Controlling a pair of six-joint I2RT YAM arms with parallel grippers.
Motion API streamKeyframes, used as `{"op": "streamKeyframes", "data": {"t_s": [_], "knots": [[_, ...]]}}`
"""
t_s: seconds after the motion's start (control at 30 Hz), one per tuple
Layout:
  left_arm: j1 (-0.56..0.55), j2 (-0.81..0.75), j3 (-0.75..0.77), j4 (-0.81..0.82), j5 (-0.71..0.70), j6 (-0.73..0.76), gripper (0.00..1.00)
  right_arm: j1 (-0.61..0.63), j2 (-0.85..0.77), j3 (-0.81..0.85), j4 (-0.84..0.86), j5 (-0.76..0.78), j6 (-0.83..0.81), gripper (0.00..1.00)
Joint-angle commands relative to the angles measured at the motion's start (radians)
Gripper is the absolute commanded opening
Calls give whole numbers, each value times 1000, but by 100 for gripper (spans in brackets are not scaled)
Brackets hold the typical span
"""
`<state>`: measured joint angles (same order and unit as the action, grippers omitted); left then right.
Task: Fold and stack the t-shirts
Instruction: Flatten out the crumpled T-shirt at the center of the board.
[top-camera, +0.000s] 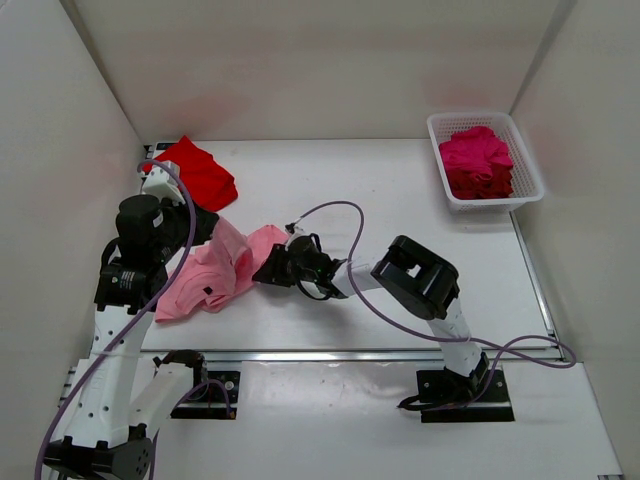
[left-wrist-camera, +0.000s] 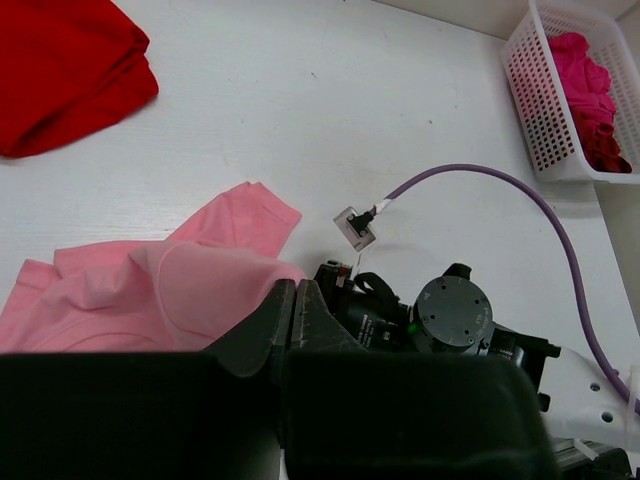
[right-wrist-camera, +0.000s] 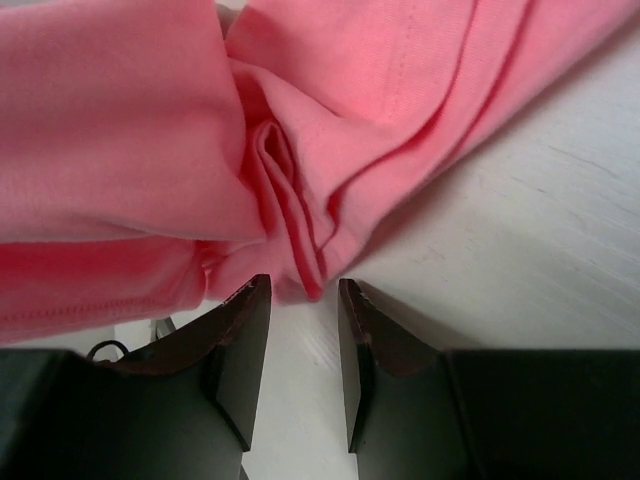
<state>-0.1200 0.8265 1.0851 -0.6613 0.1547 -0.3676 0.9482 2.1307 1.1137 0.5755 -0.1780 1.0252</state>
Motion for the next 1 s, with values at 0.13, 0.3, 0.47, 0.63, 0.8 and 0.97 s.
{"op": "streamKeyframes", "data": {"t_s": [0.13, 0.3, 0.47, 0.63, 0.8, 0.97], "knots": [[-1, -16, -11, 14, 14, -1, 0, 20, 28, 37, 52, 15, 45, 26], [-6, -10, -8, 22, 14, -2, 0, 8, 48, 47, 63, -6, 58, 23], [-3, -10, -7, 17, 13, 2, 0, 1, 57, 63, 66, -23, 75, 14], [-1, -7, -17, 17, 14, 7, 0, 0, 0, 31, 55, -14, 36, 0], [-9, -1, -4, 19, 13, 4, 0, 6, -124, -63, 35, 50, -23, 0], [-7, 2, 25, 0, 20, 4, 0, 11, -349, -190, -35, 167, -154, 0]]}}
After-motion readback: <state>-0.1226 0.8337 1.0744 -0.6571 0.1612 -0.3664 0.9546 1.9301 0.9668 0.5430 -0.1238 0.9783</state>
